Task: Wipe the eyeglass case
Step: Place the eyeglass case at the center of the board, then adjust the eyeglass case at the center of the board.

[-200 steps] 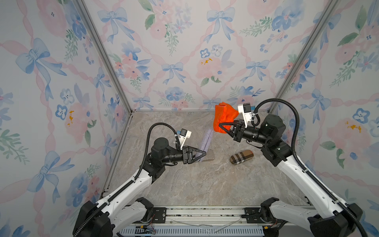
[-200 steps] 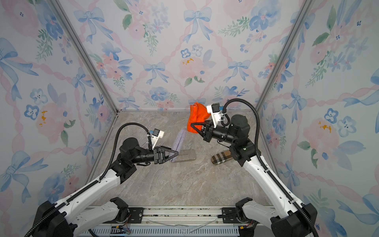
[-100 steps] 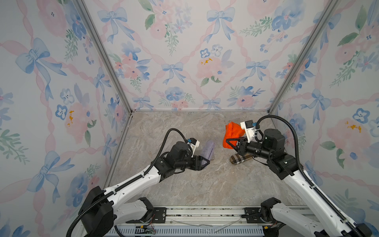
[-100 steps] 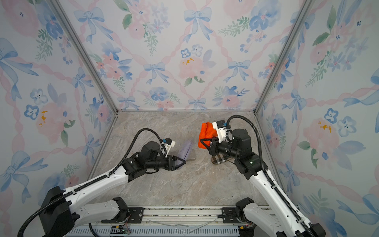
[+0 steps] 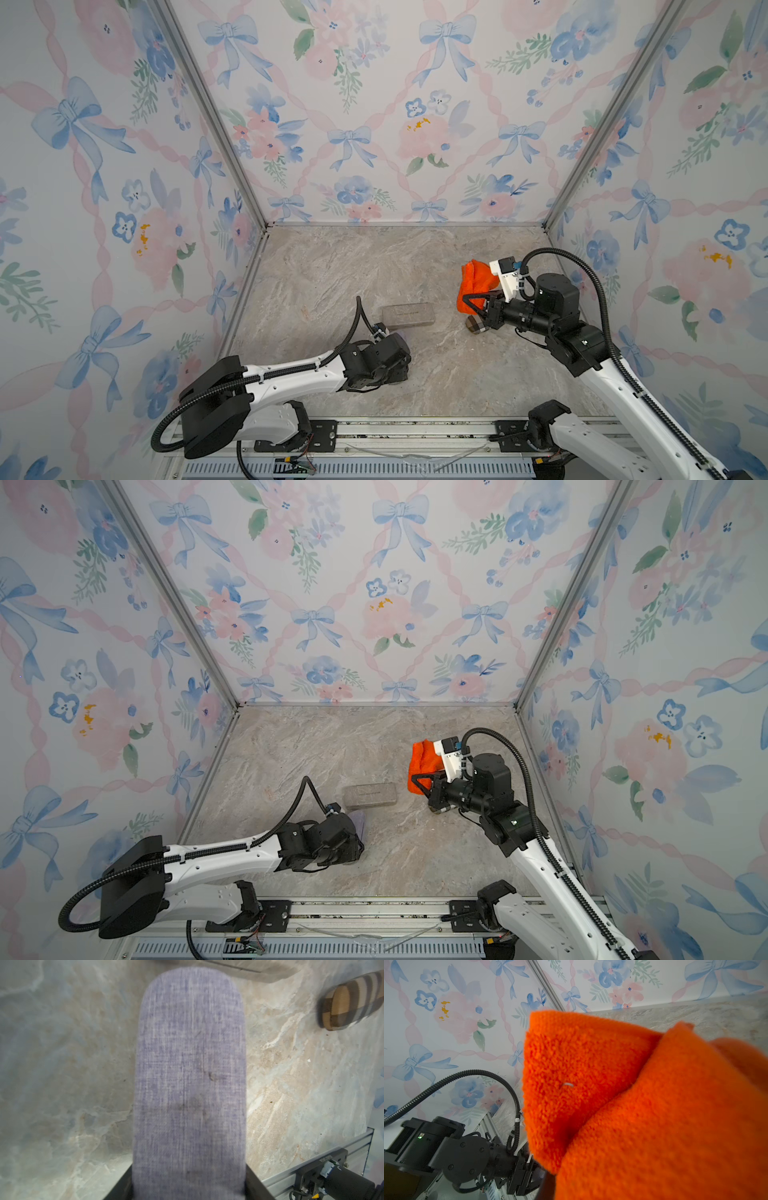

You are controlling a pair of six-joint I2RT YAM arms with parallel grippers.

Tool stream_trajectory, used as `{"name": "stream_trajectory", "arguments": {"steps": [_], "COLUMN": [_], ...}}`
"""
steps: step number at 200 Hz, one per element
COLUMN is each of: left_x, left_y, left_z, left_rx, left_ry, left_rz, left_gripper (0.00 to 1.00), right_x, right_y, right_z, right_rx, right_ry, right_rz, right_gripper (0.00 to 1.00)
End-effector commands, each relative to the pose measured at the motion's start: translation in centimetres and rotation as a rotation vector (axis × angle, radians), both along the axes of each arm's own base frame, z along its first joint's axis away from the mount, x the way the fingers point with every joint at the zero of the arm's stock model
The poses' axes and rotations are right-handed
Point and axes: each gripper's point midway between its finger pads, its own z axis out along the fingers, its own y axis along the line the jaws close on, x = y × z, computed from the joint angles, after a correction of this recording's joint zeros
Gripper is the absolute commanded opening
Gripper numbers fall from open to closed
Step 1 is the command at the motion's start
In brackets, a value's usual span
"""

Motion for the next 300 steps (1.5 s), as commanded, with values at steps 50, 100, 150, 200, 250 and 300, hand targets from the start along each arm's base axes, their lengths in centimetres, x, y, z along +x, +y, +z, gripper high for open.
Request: {"name": "stream_trajectory", "arguments": {"steps": [50,100,150,200,250,300], "left_x": [-2.7,-3.0,-3.1,-3.0,-2.2,-2.8], "left_y": [-0.2,-1.0,-3.3,-6.1,-7.4,-6.6], "left_z": [-3.3,-3.8,-2.8,-1.2,0.1,6.0], "left_rx": [0.066,0.078,0.036,-0.017,-0.063,-0.162], "left_ry": [0.158,0.194,0.224,0.24,0.21,0.001], "left_rz": [0.129,0.108,0.055,-0.012,-0.104,-0.486], "left_gripper": [0.51,0.87,0.9,0.88,0.87,0.85], "right_x": [-1.2,-1.5,-1.8,-1.8,-1.4,-0.4], "right_y": [-0.6,-1.2,-1.3,-1.3,-1.3,-1.0], "right_z": [-0.3,-0.7,-0.8,-0.9,-1.0,-0.9], "right_rx": [-0.01,-0.031,-0.022,-0.011,0.003,0.014], "right_ry": [-0.024,-0.023,-0.025,-0.024,-0.022,-0.016], "right_rz": [0.001,-0.012,-0.008,-0.014,-0.03,-0.043], "right_gripper": [0.0,0.0,0.0,0.0,0.0,0.0]}}
